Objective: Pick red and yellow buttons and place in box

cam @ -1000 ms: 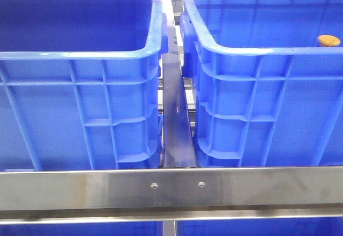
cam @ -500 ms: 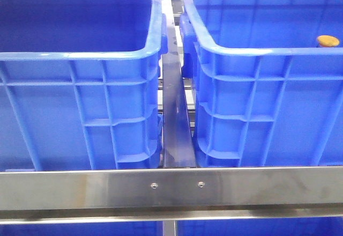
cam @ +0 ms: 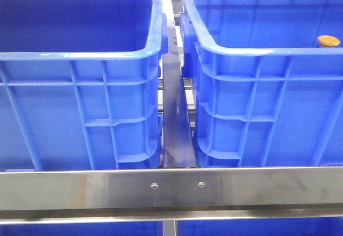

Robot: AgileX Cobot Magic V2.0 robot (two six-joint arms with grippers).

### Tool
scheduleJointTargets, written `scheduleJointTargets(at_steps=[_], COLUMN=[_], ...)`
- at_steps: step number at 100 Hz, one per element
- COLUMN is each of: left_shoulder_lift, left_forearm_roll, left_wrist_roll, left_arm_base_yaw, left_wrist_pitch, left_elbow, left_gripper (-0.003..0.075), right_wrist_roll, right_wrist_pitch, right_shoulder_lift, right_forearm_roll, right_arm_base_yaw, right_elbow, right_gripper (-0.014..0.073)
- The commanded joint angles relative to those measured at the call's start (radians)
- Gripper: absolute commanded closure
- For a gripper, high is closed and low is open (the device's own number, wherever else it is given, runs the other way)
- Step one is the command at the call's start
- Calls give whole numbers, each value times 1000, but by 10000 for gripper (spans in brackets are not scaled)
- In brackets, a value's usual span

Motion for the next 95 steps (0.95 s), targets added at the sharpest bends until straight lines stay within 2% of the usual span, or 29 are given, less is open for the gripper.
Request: scheduleJointTargets(at_steps=[1, 95], left_shoulder_lift=[-30, -30], left_forearm_roll=[-9, -9], left_wrist_roll=[-14, -14], left_arm_base_yaw=[1, 1], left_wrist_pitch=[-71, -71], left_elbow=[52, 52], left_gripper=[740, 740], right_wrist_roll=[16, 34], right_wrist_pitch=[-75, -72], right_shoulder_lift=[-24, -24], right_forearm_roll=[-10, -25], right_arm_base_yaw=[2, -1], right_elbow=[-14, -15], right_gripper=[652, 652])
